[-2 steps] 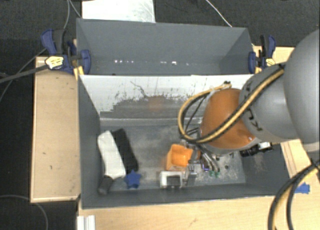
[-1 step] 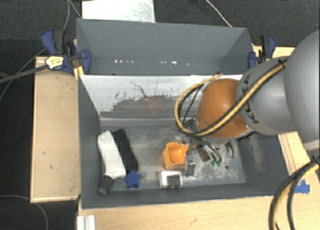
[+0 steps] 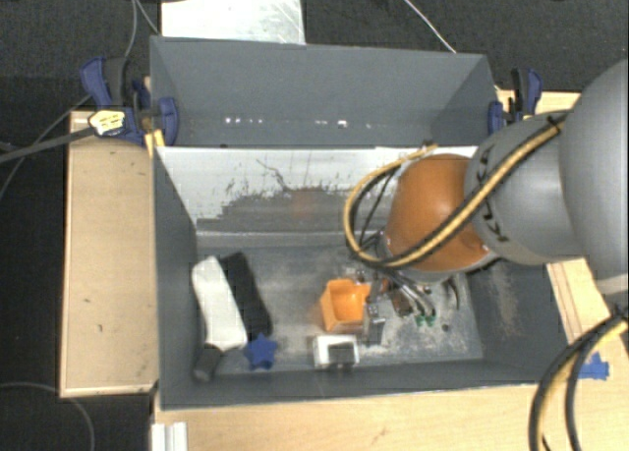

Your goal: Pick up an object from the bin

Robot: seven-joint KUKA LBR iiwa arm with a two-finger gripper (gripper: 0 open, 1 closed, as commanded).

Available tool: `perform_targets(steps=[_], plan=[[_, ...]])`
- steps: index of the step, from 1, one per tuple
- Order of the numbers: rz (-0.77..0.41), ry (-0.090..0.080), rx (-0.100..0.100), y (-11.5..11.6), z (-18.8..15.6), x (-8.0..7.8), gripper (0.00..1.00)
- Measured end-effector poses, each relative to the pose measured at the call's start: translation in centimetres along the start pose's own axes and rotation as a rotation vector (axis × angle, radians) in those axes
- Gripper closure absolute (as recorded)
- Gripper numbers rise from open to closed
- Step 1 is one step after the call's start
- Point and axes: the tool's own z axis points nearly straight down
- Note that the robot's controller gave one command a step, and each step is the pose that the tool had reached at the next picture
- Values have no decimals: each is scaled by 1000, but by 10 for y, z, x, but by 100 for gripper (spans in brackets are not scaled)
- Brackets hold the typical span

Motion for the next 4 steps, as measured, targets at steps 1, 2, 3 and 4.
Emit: perform_targets(steps=[1,2,3,4], plan=[[-4,0,0,0,0,0,100],[-7,0,0,0,0,0,100],[-7,0,0,0,0,0,100],[-99,-5,0,56,0,-9,100]])
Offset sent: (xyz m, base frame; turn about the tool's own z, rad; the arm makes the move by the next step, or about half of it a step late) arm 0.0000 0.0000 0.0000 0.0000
